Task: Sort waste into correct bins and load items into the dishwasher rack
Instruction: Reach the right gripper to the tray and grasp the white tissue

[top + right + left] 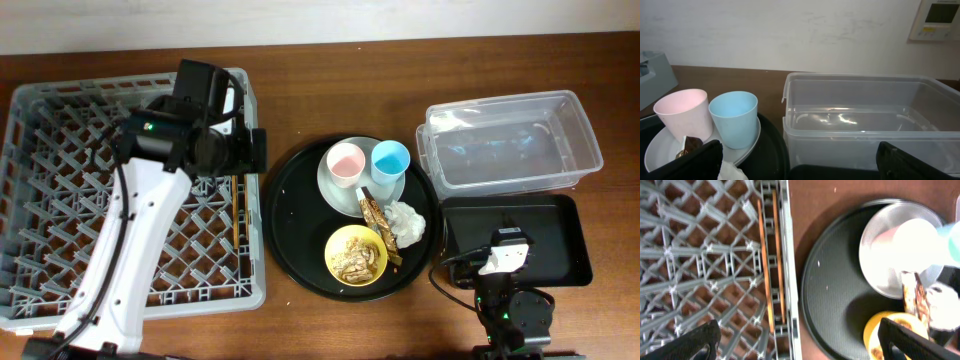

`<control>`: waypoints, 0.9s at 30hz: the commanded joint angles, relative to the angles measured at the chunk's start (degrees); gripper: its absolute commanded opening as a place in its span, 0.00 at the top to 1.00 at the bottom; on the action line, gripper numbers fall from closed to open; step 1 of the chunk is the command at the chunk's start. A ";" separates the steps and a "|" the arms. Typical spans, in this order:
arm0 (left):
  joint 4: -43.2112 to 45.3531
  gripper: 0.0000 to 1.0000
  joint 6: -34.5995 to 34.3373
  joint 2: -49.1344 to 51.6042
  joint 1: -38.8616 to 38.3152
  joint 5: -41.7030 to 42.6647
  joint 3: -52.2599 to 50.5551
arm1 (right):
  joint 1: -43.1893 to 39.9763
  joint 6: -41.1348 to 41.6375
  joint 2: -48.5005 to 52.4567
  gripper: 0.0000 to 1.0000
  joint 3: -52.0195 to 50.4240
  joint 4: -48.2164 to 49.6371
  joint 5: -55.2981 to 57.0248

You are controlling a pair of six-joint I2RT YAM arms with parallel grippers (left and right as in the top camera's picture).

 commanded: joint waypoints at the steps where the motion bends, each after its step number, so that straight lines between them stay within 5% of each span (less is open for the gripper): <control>1: -1.77 0.01 -0.13 -0.04 -0.02 1.25 0.70 | -0.37 0.46 -0.26 0.01 -0.28 -0.22 0.11; 27: -1.75 0.00 -0.13 -0.07 3.41 2.93 0.72 | -0.37 0.46 -0.26 0.01 -0.28 -0.22 0.11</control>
